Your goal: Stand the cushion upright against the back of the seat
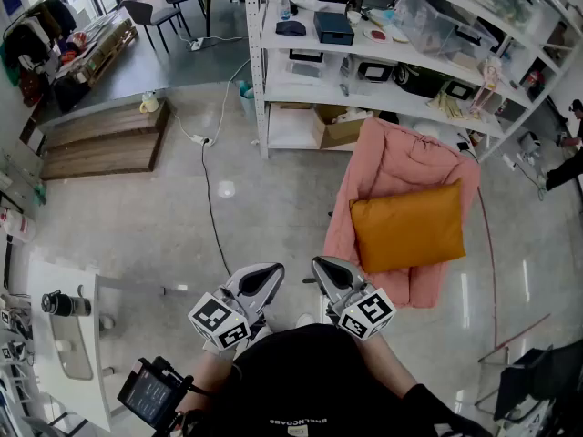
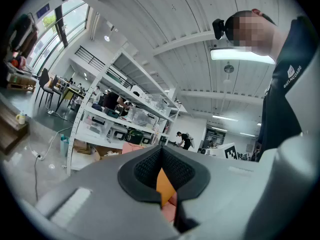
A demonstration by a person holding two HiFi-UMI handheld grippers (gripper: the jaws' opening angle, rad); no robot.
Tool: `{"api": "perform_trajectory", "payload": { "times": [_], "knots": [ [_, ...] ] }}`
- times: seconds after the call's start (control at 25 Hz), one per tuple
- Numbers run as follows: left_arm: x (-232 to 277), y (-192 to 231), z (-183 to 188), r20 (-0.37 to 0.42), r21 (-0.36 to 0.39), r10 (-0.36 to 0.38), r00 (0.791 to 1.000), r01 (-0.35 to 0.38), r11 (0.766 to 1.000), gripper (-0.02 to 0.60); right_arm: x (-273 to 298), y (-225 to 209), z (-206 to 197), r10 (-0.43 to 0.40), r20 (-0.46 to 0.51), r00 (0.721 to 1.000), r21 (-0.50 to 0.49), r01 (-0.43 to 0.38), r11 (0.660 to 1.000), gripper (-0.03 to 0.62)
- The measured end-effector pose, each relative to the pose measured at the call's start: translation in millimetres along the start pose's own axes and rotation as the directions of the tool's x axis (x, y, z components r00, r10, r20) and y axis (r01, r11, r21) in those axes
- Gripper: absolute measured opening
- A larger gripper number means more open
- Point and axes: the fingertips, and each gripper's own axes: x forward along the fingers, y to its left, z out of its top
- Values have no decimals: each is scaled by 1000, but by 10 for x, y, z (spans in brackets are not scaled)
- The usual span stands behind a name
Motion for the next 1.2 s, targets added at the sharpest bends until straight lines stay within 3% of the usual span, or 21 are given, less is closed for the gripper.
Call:
{"api": "perform_trajectory", "payload": {
  "times": [0.2,0.64,0.88,1.2],
  "knots": [
    [59,22,145,40,-1,4,999,-4,1000,8,57,-8,68,13,16,1000,-1,-13,1000,5],
    [64,32,22,-5,-18,-12,1000,12,1000,21,92,59,-40,2,-30,1000,-20,-2,1000,4],
    [24,112,51,42,-118,-1,999,6,993,20,4,-22,39,-49,16,999,17,49,999,6],
    [193,27,8,-2,-87,16,1000,-17,996,18,-250,-274,93,-89,40,995,70,86,994,6]
  ]
}}
